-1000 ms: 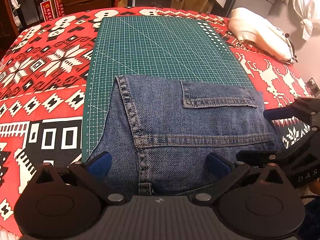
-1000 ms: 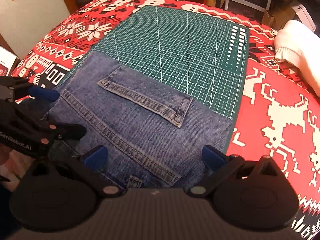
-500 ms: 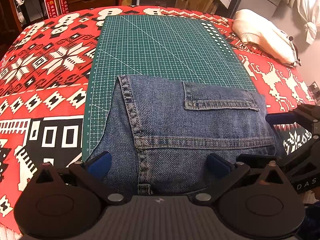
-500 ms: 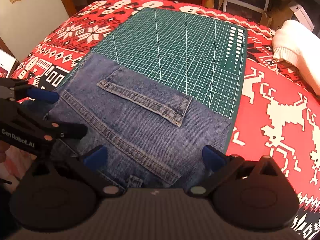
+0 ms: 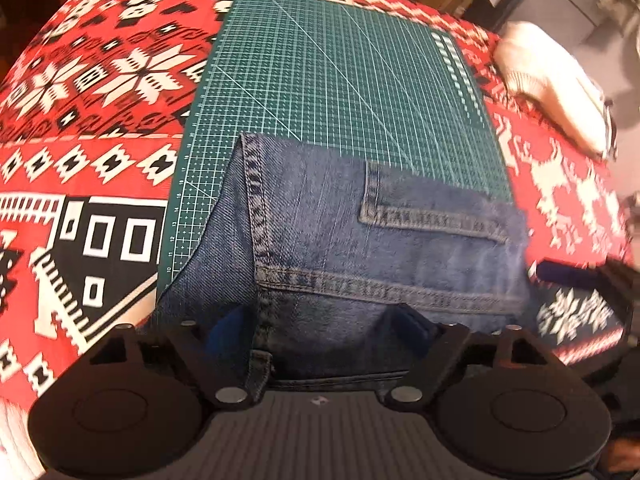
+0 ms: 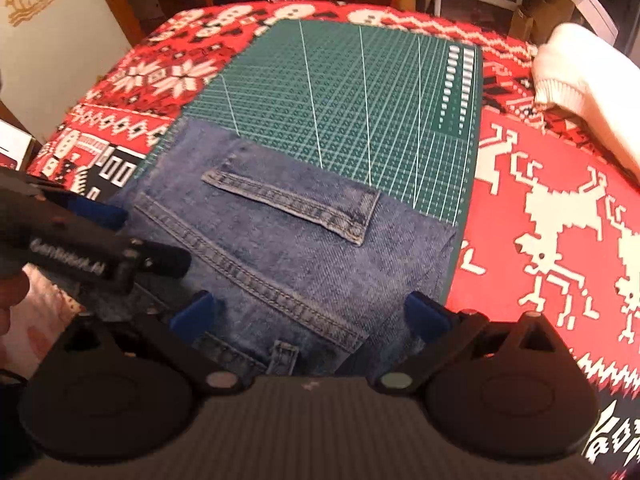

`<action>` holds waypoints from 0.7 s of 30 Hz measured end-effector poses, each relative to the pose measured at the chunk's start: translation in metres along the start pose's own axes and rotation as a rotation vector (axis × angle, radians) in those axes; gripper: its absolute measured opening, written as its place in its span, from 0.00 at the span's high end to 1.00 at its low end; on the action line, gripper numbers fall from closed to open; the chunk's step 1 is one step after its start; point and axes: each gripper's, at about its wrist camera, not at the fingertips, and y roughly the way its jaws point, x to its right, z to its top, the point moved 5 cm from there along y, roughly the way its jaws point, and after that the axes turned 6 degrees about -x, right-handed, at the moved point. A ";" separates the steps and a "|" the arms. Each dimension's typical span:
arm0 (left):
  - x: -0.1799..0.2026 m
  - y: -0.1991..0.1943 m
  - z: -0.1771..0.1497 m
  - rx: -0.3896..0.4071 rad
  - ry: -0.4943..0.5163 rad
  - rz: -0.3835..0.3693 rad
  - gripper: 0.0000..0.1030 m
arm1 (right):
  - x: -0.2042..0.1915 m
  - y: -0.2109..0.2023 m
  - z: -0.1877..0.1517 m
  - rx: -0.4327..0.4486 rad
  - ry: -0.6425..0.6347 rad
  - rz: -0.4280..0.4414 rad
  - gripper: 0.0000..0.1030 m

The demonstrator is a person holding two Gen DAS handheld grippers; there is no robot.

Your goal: Fold clothes

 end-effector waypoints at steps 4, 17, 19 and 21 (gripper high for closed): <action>-0.002 -0.017 0.004 0.009 -0.064 -0.070 0.38 | 0.001 -0.022 0.001 0.057 0.031 0.025 0.00; -0.004 -0.029 0.031 0.051 -0.212 -0.354 0.70 | -0.001 -0.044 0.021 0.177 0.132 0.120 0.46; -0.002 -0.022 0.032 0.036 -0.219 -0.363 0.80 | -0.003 -0.038 0.026 0.162 0.131 0.135 0.66; -0.001 -0.014 0.032 0.020 -0.226 -0.371 0.86 | -0.006 -0.030 0.029 0.133 0.133 0.161 0.78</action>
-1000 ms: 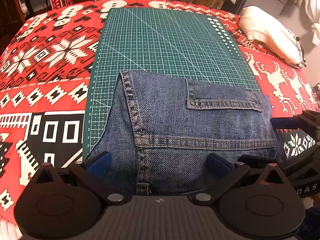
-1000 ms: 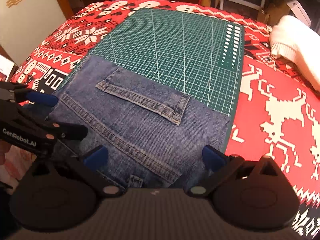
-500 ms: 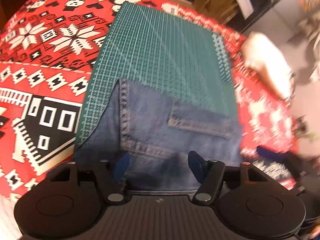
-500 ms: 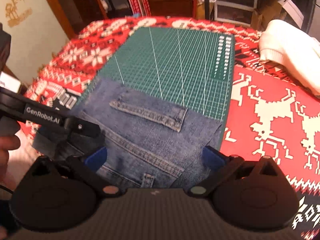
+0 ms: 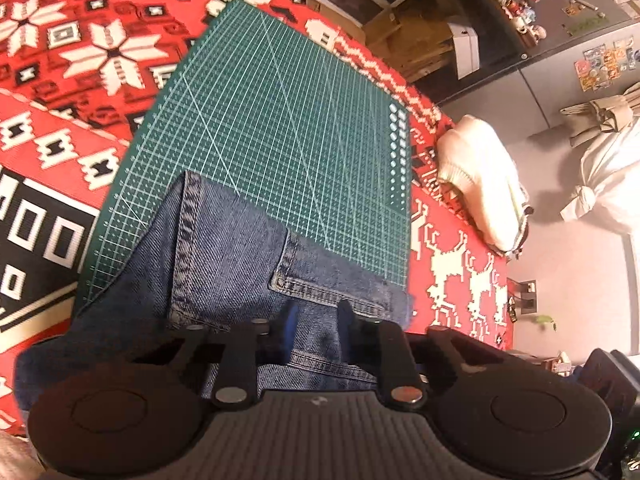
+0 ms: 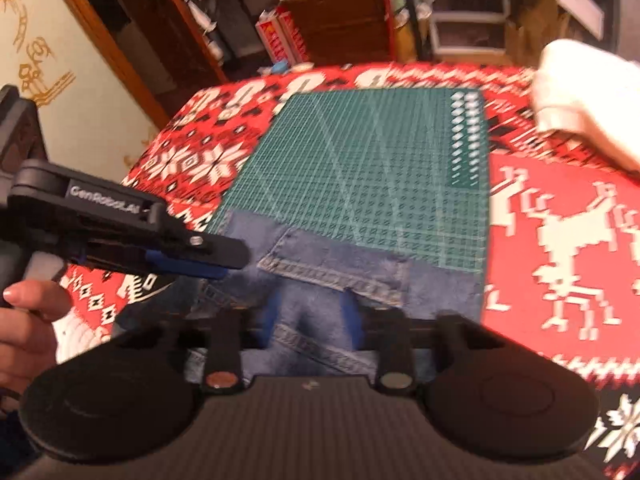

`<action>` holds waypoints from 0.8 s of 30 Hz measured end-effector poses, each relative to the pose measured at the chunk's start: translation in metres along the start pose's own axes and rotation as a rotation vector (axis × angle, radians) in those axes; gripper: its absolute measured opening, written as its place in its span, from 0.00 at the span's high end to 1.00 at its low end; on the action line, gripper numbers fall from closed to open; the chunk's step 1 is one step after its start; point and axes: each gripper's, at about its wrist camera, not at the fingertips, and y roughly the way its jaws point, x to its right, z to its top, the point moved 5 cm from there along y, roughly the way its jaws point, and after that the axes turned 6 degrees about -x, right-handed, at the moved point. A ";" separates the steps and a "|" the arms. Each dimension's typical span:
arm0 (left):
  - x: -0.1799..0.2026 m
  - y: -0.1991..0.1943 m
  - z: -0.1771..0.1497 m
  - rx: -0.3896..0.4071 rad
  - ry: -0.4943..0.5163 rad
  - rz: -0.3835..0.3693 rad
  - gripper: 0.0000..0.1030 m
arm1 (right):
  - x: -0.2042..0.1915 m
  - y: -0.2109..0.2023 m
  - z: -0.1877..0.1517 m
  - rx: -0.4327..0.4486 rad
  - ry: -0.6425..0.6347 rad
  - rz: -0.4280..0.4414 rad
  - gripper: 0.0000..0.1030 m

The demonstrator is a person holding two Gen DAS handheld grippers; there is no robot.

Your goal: Fold clothes

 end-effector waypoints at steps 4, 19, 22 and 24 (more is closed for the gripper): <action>-0.007 0.015 0.000 -0.021 -0.021 0.020 0.89 | -0.004 0.021 0.001 -0.037 0.034 0.047 0.89; -0.011 0.031 -0.005 -0.015 0.042 0.138 0.97 | 0.020 0.057 -0.015 -0.070 0.106 0.127 1.00; -0.010 0.032 -0.007 -0.008 0.055 0.150 0.97 | 0.028 0.051 -0.019 -0.054 0.104 0.121 1.00; -0.010 0.033 -0.007 -0.006 0.055 0.153 0.97 | 0.034 0.047 -0.020 -0.047 0.115 0.122 1.00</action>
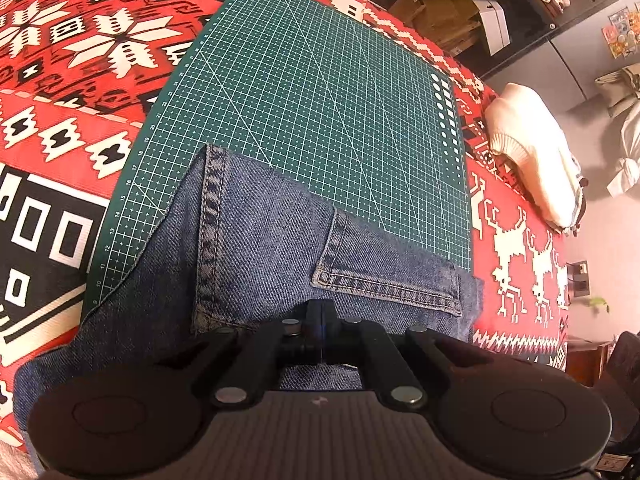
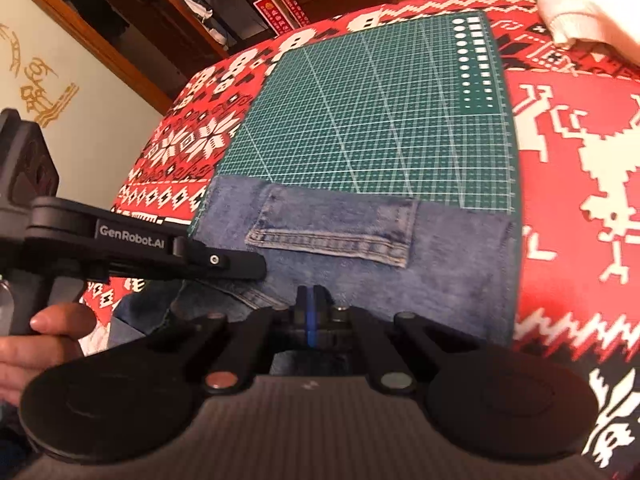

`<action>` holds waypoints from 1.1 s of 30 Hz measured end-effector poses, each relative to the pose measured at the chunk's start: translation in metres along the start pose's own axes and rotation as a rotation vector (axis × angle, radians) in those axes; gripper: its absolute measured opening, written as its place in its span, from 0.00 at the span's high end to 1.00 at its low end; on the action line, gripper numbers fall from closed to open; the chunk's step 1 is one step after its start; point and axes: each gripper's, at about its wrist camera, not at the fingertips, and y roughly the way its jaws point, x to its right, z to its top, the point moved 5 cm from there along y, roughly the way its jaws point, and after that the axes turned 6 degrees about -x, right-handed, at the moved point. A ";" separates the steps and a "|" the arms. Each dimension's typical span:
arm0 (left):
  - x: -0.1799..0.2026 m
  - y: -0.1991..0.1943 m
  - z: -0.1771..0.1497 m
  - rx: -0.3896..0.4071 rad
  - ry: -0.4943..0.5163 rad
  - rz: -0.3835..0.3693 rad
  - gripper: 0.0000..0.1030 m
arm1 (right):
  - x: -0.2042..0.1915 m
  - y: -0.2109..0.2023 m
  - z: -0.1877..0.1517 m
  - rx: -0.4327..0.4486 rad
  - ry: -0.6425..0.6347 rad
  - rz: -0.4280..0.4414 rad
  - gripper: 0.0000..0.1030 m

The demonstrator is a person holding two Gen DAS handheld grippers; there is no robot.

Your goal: Fold clothes

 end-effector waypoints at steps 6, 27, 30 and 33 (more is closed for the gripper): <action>0.003 0.001 0.000 0.000 0.003 0.013 0.97 | 0.023 -0.013 -0.007 0.019 0.040 -0.003 1.00; 0.036 0.007 -0.008 0.024 0.253 0.232 0.97 | 0.033 -0.039 -0.022 0.011 -0.018 -0.077 1.00; 0.043 0.009 -0.013 0.036 0.305 0.289 0.97 | 0.032 -0.040 -0.022 0.008 -0.009 -0.085 1.00; 0.046 0.011 -0.014 0.041 0.324 0.317 0.97 | 0.028 -0.041 -0.020 0.008 -0.022 -0.114 1.00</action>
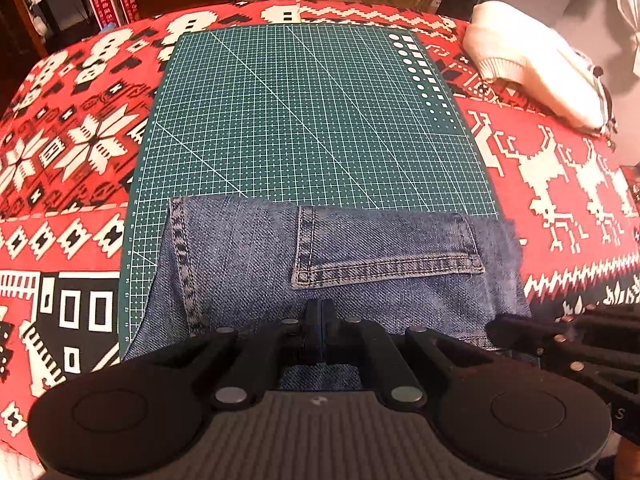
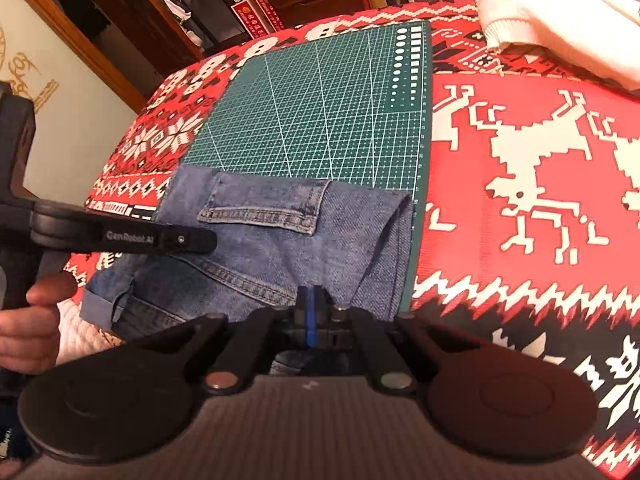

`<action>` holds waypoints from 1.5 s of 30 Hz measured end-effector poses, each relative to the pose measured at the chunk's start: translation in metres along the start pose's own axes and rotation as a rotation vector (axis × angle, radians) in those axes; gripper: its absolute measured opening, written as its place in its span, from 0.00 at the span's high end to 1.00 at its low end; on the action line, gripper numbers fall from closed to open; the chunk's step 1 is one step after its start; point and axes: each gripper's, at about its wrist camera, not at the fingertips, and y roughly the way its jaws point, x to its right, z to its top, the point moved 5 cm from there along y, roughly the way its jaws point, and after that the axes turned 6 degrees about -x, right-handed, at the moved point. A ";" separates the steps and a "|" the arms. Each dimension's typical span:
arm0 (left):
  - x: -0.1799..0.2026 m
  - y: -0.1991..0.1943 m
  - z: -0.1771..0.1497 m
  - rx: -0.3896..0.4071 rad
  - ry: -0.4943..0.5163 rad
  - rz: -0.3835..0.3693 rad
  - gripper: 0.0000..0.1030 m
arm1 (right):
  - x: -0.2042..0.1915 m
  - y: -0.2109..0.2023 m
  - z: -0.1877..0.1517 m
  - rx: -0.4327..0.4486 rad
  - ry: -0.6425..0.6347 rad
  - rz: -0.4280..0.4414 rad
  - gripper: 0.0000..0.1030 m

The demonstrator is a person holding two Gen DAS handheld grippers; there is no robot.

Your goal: Fold clothes

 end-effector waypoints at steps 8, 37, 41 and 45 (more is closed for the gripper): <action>-0.001 0.001 0.002 0.005 -0.016 -0.006 0.97 | 0.003 -0.012 0.024 0.051 0.028 -0.056 0.92; -0.013 0.000 0.000 0.015 -0.107 -0.095 0.97 | -0.030 0.007 0.025 0.072 -0.127 -0.109 0.89; -0.013 -0.001 0.000 0.014 -0.110 -0.095 0.97 | -0.030 0.017 0.018 0.066 -0.144 -0.118 0.90; -0.015 -0.001 -0.001 0.022 -0.113 -0.107 0.97 | -0.021 0.012 0.009 0.058 -0.162 -0.122 0.90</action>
